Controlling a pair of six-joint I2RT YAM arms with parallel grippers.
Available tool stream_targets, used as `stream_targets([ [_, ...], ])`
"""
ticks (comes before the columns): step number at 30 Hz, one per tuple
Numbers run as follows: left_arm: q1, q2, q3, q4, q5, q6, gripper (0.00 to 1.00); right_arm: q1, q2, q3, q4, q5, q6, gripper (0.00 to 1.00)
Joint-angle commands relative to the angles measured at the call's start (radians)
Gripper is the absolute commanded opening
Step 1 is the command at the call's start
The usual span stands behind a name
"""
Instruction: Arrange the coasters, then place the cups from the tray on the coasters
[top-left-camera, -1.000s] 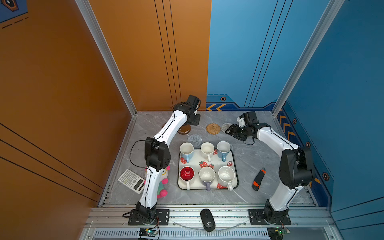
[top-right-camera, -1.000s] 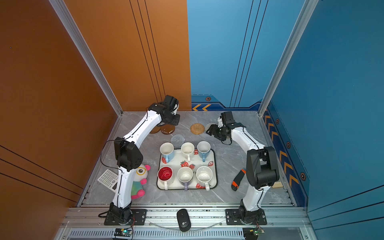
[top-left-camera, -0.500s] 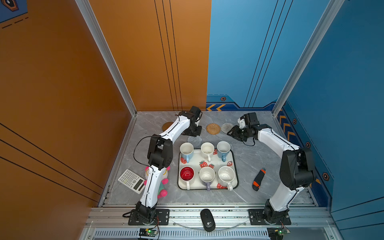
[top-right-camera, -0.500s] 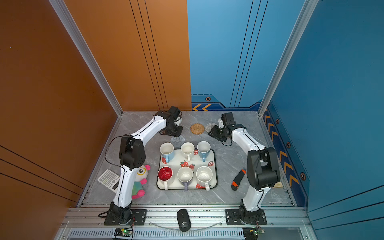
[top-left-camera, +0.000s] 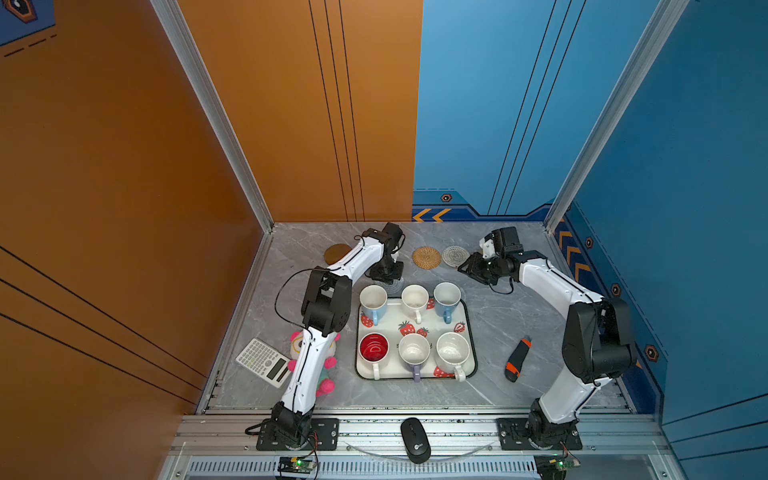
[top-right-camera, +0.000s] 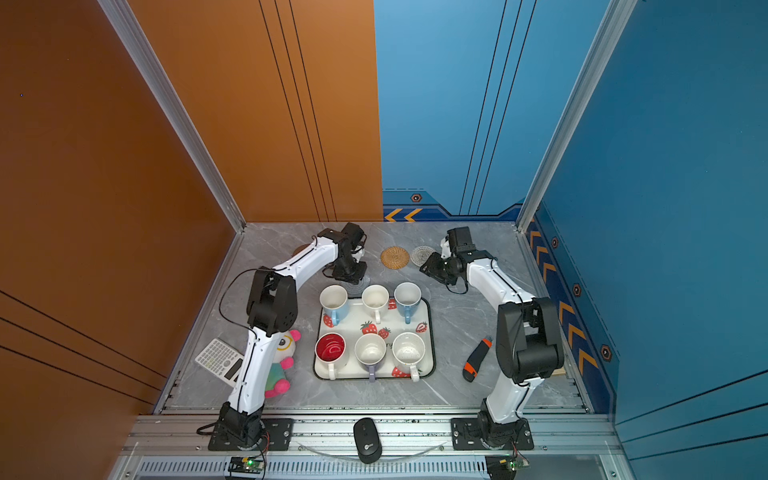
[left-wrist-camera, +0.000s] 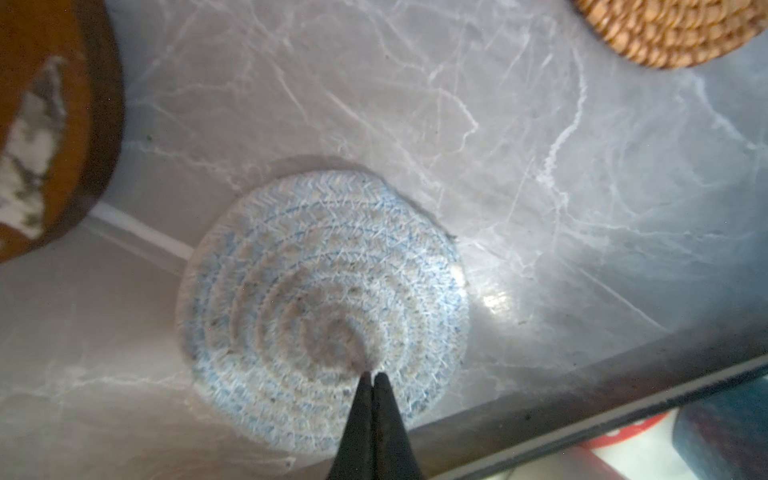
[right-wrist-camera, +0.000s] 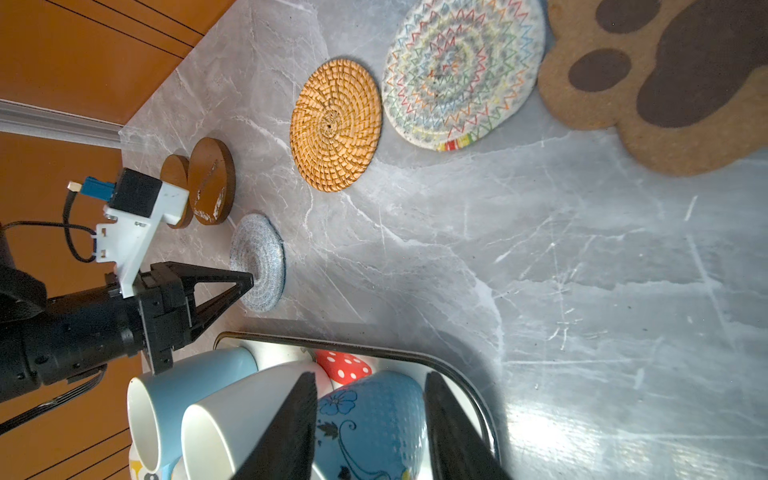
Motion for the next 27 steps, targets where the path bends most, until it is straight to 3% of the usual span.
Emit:
stream_targets([
  [1, -0.001, 0.058, 0.037, -0.019, 0.027, -0.022, 0.00, -0.005, -0.024, -0.012, 0.031, -0.020, 0.008, 0.42],
  [27, 0.057, 0.288, 0.357, -0.018, 0.061, -0.133, 0.00, -0.037, -0.029, -0.043, 0.036, -0.030, 0.008, 0.41],
])
